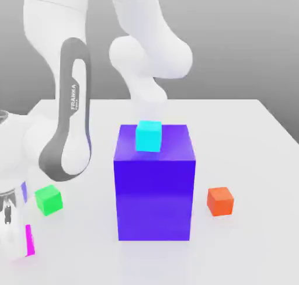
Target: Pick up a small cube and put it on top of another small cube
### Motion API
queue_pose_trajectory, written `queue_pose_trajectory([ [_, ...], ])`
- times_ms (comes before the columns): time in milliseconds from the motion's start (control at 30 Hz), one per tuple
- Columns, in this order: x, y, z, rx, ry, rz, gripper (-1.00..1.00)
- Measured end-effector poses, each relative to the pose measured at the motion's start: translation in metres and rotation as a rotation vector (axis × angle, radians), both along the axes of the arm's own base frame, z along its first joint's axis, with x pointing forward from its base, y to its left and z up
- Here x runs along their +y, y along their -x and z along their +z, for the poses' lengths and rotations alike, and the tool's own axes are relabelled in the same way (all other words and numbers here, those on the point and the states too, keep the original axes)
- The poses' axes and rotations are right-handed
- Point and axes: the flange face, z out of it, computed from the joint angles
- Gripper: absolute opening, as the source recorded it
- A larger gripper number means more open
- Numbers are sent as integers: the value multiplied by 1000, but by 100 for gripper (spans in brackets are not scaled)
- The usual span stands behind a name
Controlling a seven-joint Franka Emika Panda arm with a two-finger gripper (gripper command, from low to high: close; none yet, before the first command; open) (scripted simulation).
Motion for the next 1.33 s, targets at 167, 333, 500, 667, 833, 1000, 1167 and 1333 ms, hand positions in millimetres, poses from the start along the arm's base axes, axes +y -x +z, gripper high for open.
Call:
queue_pose_trajectory([
  [167, -1, 0, 18, 0, -1, -1, -100],
  [333, -1, 22, 69, 2, 2, -39, -100],
  [500, 1, 85, 95, 4, 4, -155, -100],
  [667, 16, 136, 105, 0, 0, -244, -100],
  [833, 19, 140, 61, 0, -1, -250, -100],
  [1000, 19, 141, 46, 0, -1, -251, 100],
  [1167, 18, 141, 54, 1, -1, -253, 100],
  [1333, 18, 142, 101, 0, -2, -253, 100],
])
